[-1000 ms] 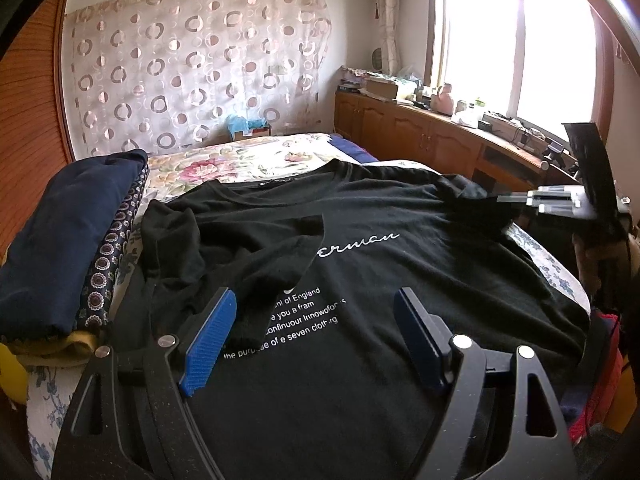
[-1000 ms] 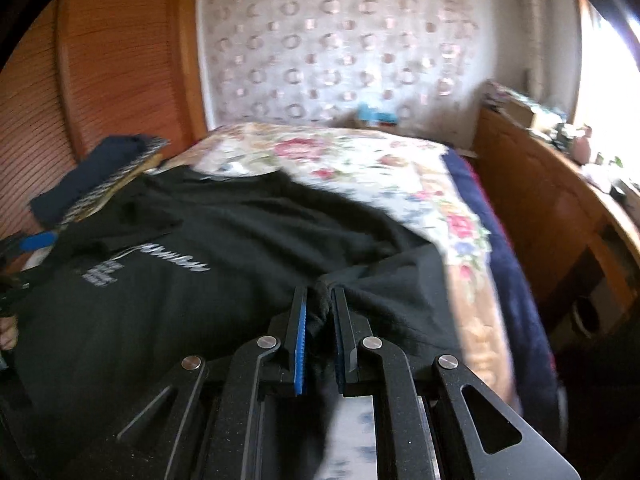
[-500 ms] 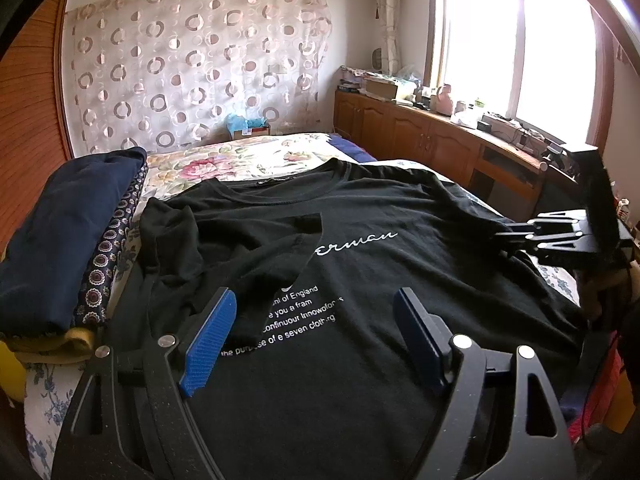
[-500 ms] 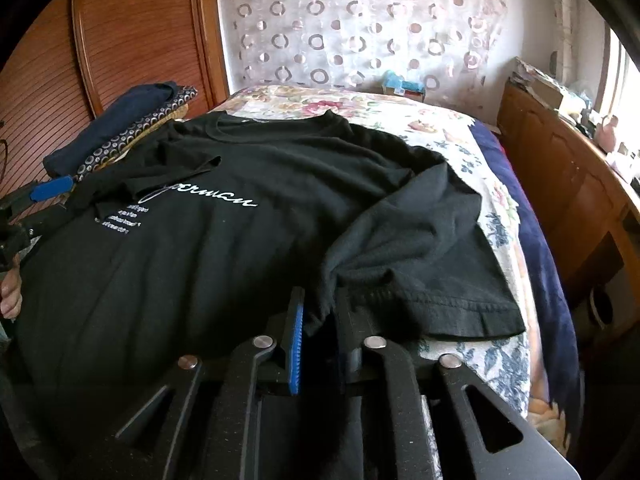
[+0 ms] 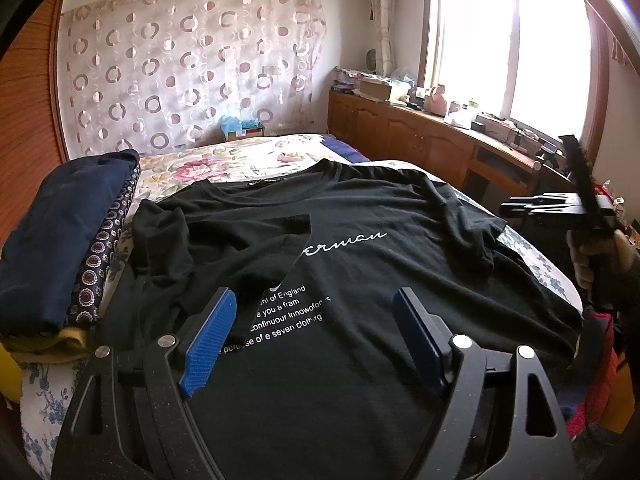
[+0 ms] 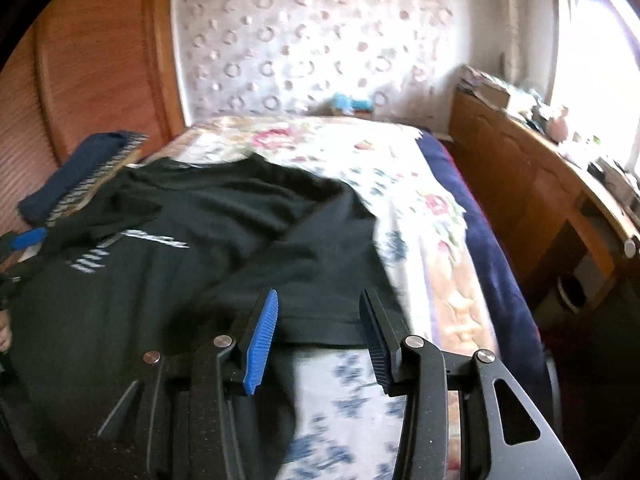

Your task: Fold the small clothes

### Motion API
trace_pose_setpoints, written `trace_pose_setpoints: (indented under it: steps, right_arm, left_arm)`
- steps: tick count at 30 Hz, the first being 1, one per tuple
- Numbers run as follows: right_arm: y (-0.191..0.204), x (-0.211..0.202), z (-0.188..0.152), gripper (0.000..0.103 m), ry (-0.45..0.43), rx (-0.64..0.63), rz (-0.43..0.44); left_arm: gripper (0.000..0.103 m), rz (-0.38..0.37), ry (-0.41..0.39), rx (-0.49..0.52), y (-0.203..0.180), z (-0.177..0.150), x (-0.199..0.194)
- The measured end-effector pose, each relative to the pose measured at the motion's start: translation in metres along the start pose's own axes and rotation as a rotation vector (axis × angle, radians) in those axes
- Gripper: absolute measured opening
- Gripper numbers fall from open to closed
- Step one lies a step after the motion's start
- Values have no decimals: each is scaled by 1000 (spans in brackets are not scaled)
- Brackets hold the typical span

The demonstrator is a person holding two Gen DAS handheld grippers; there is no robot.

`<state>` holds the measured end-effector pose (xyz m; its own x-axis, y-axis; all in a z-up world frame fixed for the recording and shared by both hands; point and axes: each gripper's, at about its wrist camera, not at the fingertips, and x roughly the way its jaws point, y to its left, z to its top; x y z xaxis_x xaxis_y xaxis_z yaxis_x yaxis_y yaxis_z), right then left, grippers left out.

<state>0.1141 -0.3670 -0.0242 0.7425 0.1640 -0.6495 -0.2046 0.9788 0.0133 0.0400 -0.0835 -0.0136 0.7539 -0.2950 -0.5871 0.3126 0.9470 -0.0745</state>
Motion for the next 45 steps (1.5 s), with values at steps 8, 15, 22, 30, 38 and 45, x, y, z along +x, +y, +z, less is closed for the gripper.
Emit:
trace_pose_setpoints:
  steps: [8, 15, 22, 30, 38, 45]
  right_arm:
    - [-24, 38, -9, 44, 111, 61, -49]
    - [-31, 31, -9, 39, 106, 64, -19]
    - [-16, 30, 7, 5, 83, -22, 65]
    - [43, 14, 61, 5, -23, -120, 211]
    - [94, 42, 100, 5, 5, -174, 326]
    - [84, 48, 107, 27, -2, -157, 301]
  left_arm:
    - [81, -2, 4, -1, 0, -1, 1]
    - [81, -5, 11, -4, 0, -3, 3]
    - [81, -1, 9, -11, 1, -2, 3]
    - [81, 3, 3, -24, 7, -1, -1]
    - [81, 10, -4, -44, 16, -2, -7]
    - [81, 16, -11, -62, 24, -3, -10]
